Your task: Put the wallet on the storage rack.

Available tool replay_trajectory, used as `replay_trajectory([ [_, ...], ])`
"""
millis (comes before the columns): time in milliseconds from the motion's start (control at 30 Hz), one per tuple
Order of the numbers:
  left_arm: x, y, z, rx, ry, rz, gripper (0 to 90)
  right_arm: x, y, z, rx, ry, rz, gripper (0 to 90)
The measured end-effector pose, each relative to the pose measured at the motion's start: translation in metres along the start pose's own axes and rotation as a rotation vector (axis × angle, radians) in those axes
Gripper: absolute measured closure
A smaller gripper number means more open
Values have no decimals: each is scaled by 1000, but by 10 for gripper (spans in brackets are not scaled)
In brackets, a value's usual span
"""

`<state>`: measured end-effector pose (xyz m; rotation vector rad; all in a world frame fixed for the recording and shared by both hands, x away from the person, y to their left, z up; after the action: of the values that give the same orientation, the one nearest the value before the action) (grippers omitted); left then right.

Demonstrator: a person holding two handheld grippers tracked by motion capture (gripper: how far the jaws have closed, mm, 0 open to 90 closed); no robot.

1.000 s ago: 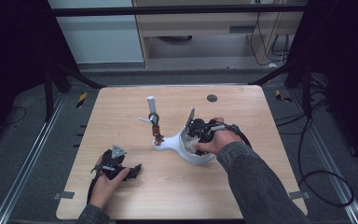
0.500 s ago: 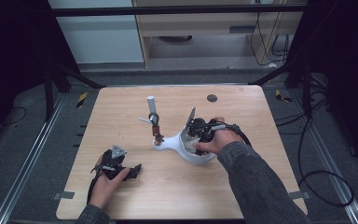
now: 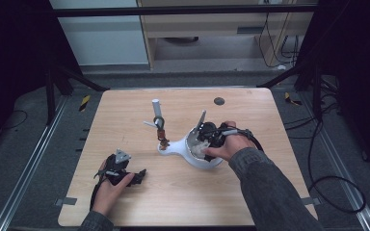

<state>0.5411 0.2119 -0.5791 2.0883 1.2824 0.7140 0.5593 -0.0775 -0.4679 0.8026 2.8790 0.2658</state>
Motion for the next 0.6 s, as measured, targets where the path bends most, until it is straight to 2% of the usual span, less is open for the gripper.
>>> replay_trajectory([
  [300, 0, 0, 0, -1, 0, -1, 0, -2, -9, -7, -33, 1, 9, 131],
  [600, 0, 0, 0, -1, 1, 0, 0, -6, -18, -10, -78, -1, 42, 73],
])
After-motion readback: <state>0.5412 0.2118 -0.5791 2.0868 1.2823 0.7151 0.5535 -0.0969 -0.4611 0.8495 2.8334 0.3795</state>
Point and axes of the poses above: each handheld gripper's, and its own axes: z roughly forward along the jaws, y roughly out of its top, x roughly to its left, the point moved 10 cm from there along z, roughly forward along the jaws, and after that the axes turned 10 degrees about y, right-handed, at the moved point
